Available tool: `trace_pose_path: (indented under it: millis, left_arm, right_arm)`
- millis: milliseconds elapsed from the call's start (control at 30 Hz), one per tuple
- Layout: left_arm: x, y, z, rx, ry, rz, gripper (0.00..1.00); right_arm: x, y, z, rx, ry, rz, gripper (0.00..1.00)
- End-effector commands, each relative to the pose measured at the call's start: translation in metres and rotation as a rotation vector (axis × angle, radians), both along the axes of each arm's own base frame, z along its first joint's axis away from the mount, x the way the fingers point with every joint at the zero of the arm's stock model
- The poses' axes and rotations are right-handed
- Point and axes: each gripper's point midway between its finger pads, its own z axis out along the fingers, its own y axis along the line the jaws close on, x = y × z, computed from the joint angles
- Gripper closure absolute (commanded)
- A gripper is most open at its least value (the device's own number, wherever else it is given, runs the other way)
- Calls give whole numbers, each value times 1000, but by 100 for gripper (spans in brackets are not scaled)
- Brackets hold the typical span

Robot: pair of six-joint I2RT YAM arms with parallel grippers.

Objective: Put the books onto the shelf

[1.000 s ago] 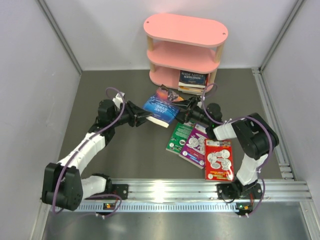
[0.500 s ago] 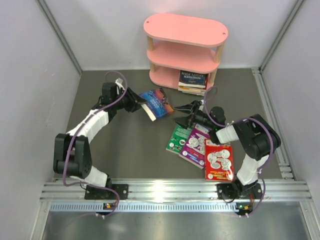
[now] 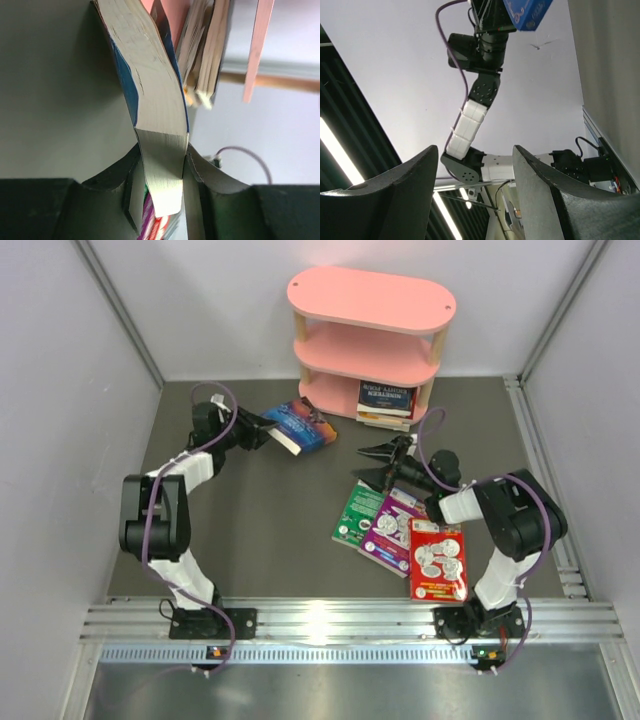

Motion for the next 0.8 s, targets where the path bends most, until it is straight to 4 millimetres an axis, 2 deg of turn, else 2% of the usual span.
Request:
trace_pose_path:
  millis: [0,133,233,267,333,533,767]
  left_arm:
    - [20,-5,84,-252,-299,-12,100]
    - [30,-4,94,-406,-355,-7,100]
    - [34,-3,116,-481,-417,-17,100]
    - [37,-3,116,-491,-418,-15,100]
    - [40,-2,130,-509,-451,-23,100]
    - [42,-1,155,-570,-493,-34,100]
    - [40,0,175,-563,-523,-39,100]
  right_arm:
    - [-3,-5,45,81,-162,16,39]
    - [-2,-4,42,71,-159,23,39]
    - [-2,-4,40,66,-153,27,39]
    - [-1,-4,40,65,-152,28,39]
    - [-1,-4,39,64,-150,30,39]
    - [-1,-5,37,63,-147,31,39]
    - [-1,-6,36,65,-148,32,39]
